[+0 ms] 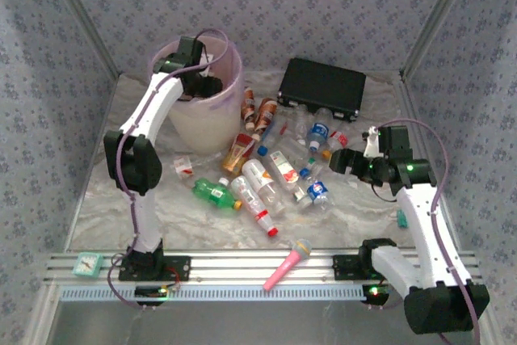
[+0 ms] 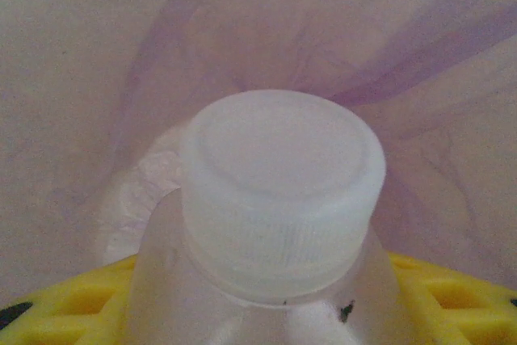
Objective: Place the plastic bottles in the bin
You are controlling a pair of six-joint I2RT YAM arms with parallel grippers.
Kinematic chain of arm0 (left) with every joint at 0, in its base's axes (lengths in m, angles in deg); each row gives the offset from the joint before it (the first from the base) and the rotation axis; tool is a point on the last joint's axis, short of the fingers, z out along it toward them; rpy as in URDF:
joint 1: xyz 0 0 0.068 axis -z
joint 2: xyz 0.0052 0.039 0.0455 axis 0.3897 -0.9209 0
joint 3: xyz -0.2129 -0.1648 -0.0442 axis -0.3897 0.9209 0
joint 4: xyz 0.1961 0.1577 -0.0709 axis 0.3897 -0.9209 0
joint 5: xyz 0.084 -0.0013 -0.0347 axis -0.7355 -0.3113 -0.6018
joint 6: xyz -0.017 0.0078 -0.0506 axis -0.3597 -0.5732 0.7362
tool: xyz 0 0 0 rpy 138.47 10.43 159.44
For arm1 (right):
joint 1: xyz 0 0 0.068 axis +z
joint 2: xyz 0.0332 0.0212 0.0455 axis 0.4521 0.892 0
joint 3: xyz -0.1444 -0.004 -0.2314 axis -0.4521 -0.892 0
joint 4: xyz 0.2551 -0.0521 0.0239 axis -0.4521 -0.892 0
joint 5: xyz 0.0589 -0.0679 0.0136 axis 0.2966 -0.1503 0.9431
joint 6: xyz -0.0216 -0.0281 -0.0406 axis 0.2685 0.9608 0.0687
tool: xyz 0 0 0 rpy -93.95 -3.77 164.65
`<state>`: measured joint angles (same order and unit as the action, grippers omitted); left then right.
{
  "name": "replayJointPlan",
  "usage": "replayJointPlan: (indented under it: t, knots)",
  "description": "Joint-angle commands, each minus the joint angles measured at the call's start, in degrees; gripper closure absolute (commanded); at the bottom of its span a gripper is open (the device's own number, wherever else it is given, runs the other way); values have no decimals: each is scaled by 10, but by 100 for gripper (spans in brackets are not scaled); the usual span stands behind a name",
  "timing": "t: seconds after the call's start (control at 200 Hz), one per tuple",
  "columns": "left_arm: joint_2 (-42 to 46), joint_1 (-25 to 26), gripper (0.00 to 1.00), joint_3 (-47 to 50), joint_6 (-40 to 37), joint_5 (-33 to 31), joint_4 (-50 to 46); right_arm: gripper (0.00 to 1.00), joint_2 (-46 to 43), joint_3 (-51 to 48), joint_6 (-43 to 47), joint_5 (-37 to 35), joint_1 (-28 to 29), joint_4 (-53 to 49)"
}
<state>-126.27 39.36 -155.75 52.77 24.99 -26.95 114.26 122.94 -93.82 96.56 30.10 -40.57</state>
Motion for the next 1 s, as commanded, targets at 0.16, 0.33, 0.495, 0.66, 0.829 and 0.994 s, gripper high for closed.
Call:
replayJointPlan:
  t: [0.16,0.33,0.495,0.66,0.829,0.994]
  knots:
    - [-19,4,43,-7,-9,5,14,7,-21,0,-26,-32,-3,-99]
    - [-27,3,28,-26,-10,6,8,8,-21,-29,-16,-43,5,-111]
    - [-28,-1,19,-57,-7,7,-11,8,-13,-34,-14,-69,47,-109]
    - [-28,-2,11,-125,-19,-1,-46,8,25,-45,-24,-106,110,-84]
    - [-25,-3,6,-261,-32,-11,-101,10,100,-58,-34,-137,177,-34]
    - [2,-4,2,-372,-40,-32,-141,14,154,-65,-42,-140,213,2]
